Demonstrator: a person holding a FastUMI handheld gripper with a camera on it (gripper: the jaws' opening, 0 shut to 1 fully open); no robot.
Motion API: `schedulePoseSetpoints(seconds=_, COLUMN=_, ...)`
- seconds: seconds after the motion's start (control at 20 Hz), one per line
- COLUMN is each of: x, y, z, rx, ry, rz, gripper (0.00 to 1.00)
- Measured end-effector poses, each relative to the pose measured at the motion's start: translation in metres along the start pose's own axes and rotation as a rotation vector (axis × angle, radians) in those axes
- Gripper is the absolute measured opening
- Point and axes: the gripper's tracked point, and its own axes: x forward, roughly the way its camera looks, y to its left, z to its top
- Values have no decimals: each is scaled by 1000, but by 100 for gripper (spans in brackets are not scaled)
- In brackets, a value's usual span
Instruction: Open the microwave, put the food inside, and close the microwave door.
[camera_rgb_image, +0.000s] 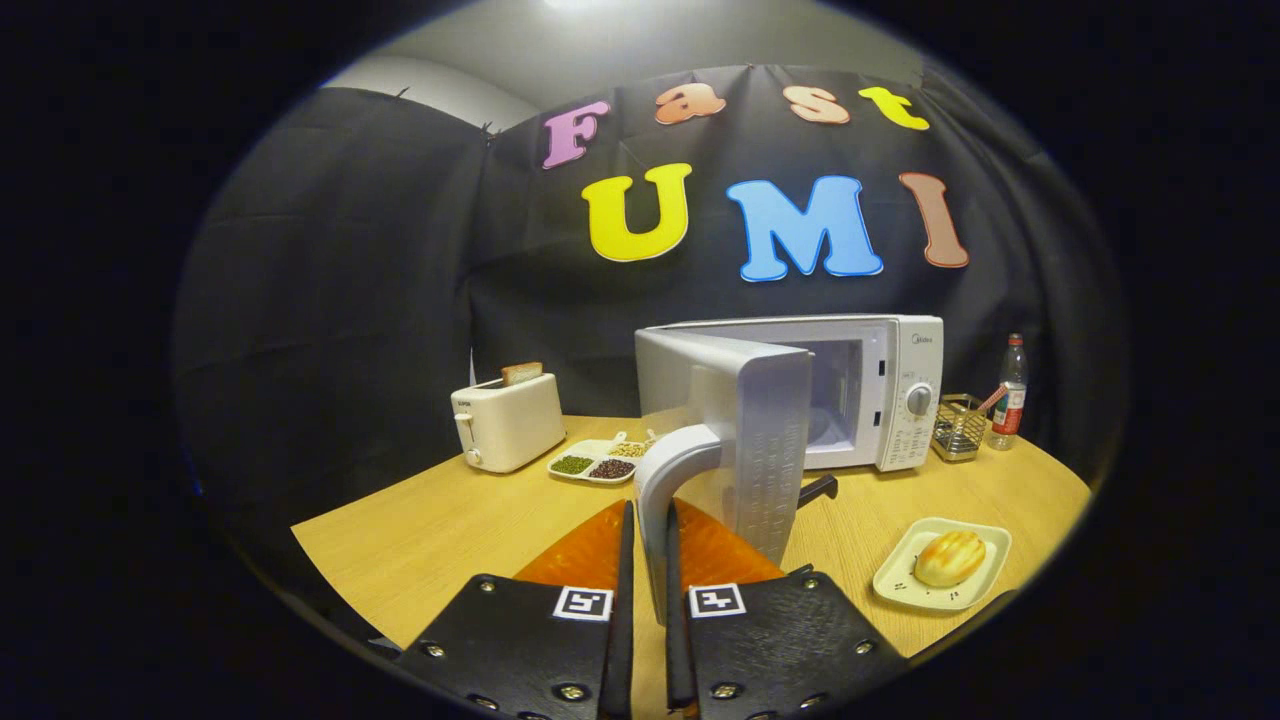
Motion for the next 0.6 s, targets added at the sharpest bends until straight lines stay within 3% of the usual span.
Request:
schedulePoseSetpoints(seconds=0.25, x=6, y=41, z=-3, rx=-40, ry=-45, rz=-117, gripper=14)
schedulePoseSetpoints(seconds=0.6, x=21, y=88, z=-2, rx=5, ry=-79, rz=-263, gripper=13)
